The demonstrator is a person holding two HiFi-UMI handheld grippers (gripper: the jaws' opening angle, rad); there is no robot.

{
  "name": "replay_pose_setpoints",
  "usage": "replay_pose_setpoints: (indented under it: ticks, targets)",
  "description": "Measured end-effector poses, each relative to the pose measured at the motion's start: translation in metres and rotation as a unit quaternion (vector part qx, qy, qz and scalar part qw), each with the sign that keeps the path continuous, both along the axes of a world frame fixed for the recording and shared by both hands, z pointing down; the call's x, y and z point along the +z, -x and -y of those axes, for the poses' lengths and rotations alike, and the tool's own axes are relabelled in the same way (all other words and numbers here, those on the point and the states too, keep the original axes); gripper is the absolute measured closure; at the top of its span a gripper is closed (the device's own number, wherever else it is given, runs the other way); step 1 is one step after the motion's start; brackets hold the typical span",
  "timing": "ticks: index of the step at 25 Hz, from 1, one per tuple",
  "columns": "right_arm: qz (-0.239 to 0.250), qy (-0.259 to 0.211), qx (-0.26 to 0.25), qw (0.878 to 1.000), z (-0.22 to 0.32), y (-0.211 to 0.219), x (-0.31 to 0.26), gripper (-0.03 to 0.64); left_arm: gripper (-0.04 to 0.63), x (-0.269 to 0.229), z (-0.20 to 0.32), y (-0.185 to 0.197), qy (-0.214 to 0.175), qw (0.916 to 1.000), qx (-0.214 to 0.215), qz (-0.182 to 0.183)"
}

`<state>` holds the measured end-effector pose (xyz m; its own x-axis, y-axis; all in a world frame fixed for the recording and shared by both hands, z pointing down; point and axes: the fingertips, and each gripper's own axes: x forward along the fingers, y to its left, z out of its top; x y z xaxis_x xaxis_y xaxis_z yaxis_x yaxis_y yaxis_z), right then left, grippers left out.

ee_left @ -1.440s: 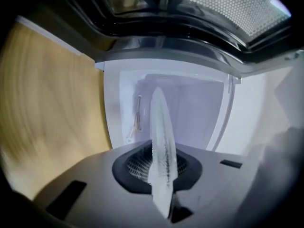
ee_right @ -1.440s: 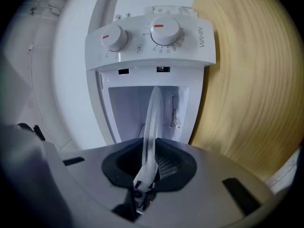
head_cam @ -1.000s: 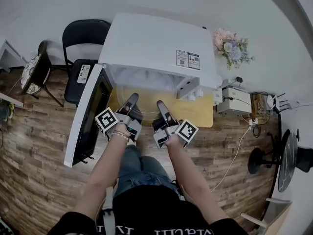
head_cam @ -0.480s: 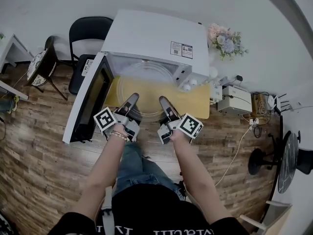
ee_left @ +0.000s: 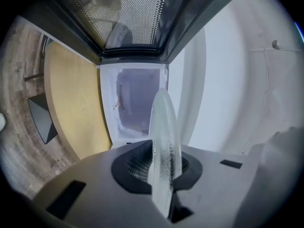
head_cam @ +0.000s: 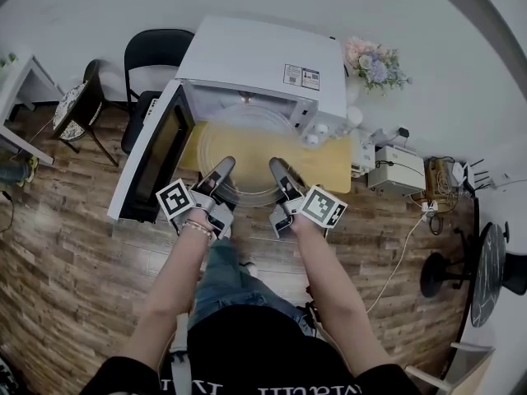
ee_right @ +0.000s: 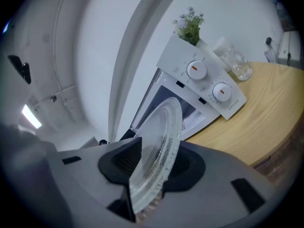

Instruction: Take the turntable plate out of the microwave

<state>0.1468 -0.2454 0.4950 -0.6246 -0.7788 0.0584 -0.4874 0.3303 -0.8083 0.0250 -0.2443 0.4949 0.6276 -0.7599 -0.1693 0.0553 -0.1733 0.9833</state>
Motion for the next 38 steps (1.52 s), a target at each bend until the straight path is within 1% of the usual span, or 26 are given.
replay_pose_setpoints:
  ticks: [3, 4, 7, 9, 12, 14, 17, 19, 20, 24, 26, 28, 32, 38]
  targets:
    - [-0.061, -0.028, 0.004, 0.998, -0.007, -0.002, -0.003, 0.447, 0.563, -0.004, -0.009, 0.000, -0.001, 1.0000, 0.001, 0.004]
    - [-0.072, -0.035, 0.006, 0.997, -0.010, -0.002, -0.005, 0.446, 0.563, -0.005, -0.011, 0.001, 0.001, 1.0000, 0.000, 0.008]
    - [-0.087, -0.053, 0.006, 0.995, -0.016, 0.000, -0.013, 0.448, 0.563, -0.009, -0.016, 0.002, -0.002, 0.9998, -0.002, 0.018]
    - [-0.097, -0.068, 0.002, 0.993, -0.019, 0.002, -0.020, 0.446, 0.561, -0.015, -0.019, 0.002, -0.020, 0.9993, -0.004, 0.032]
    - [-0.115, -0.093, 0.000, 0.989, -0.024, 0.003, -0.031, 0.443, 0.552, -0.024, -0.024, 0.001, -0.050, 0.9957, -0.004, 0.078]
    - [-0.134, -0.114, 0.001, 0.984, -0.029, 0.004, -0.037, 0.442, 0.551, -0.027, -0.027, 0.001, -0.070, 0.9905, -0.003, 0.119]
    - [-0.152, -0.142, 0.002, 0.978, -0.034, 0.006, -0.048, 0.440, 0.537, -0.033, -0.032, 0.001, -0.096, 0.9821, -0.008, 0.162]
    - [-0.152, -0.153, 0.004, 0.977, -0.037, 0.005, -0.055, 0.438, 0.525, -0.044, -0.035, -0.001, -0.132, 0.9740, -0.014, 0.184]
    - [-0.149, -0.157, 0.006, 0.976, -0.037, 0.004, -0.058, 0.436, 0.520, -0.050, -0.036, -0.003, -0.154, 0.9681, -0.017, 0.197]
    - [-0.137, -0.177, 0.018, 0.975, -0.037, -0.001, -0.075, 0.436, 0.496, -0.071, -0.035, -0.009, -0.223, 0.9394, -0.023, 0.259]
    - [-0.135, -0.192, 0.024, 0.972, -0.035, -0.003, -0.086, 0.434, 0.489, -0.084, -0.033, -0.011, -0.253, 0.9265, -0.026, 0.277]
    - [-0.137, -0.206, 0.028, 0.969, -0.032, -0.005, -0.095, 0.431, 0.483, -0.095, -0.030, -0.014, -0.277, 0.9158, -0.032, 0.289]
    - [-0.145, -0.225, 0.033, 0.963, -0.026, -0.009, -0.114, 0.428, 0.469, -0.112, -0.024, -0.019, -0.307, 0.9007, -0.037, 0.305]
    - [-0.158, -0.257, 0.043, 0.952, -0.013, -0.015, -0.140, 0.425, 0.449, -0.136, -0.010, -0.026, -0.344, 0.8835, -0.041, 0.315]
